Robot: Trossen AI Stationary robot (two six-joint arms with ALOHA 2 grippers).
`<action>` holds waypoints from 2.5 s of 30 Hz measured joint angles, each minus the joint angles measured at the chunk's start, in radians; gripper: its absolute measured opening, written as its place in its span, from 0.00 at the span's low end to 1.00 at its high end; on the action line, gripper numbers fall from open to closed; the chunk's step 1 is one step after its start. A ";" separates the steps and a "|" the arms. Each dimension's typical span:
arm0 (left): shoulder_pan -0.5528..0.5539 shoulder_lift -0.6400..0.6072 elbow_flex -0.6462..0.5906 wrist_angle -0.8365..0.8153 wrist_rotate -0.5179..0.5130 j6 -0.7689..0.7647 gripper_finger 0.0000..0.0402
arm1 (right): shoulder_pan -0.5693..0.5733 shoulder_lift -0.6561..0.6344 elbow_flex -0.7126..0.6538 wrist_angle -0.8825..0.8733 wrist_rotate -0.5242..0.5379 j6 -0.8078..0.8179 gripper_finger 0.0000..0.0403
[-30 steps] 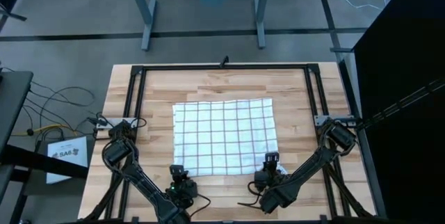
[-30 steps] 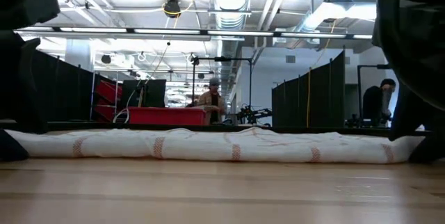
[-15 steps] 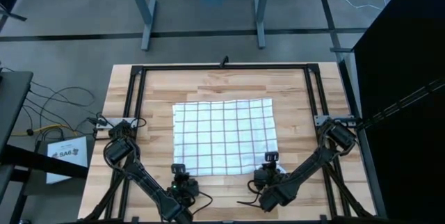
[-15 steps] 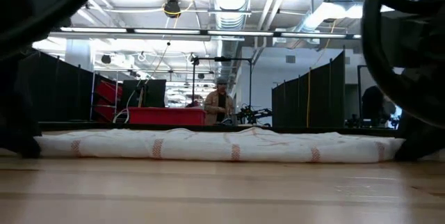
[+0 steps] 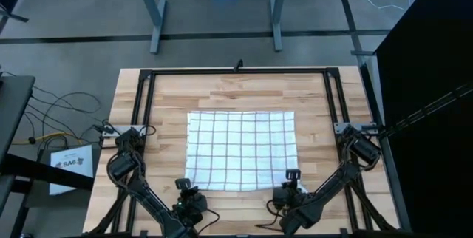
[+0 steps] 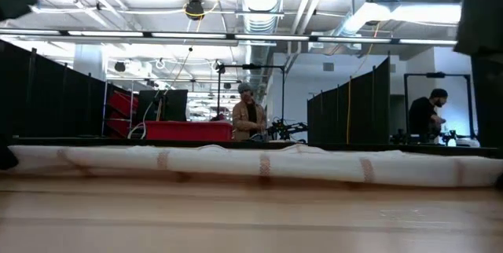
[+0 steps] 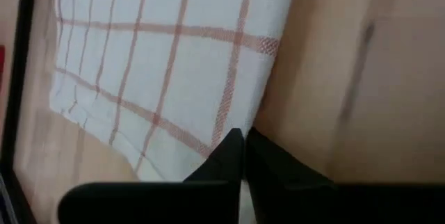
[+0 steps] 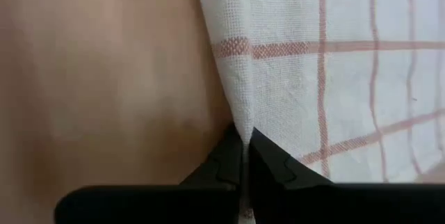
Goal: Roll towel
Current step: Fold the white towel
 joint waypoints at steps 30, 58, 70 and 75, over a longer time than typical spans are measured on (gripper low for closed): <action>0.066 -0.077 0.229 -0.293 0.060 0.112 0.00 | 0.023 -0.068 0.230 -0.403 -0.011 0.086 0.00; 0.410 -0.697 -0.390 0.305 0.372 0.519 0.00 | -0.243 -0.695 -0.315 0.125 -0.300 -0.135 0.00; 0.460 -0.774 -0.608 0.511 0.433 0.574 0.00 | -0.360 -0.711 -0.514 0.307 -0.428 -0.218 0.00; 0.498 -0.774 -0.641 0.550 0.440 0.623 0.00 | -0.440 -0.711 -0.577 0.367 -0.480 -0.296 0.00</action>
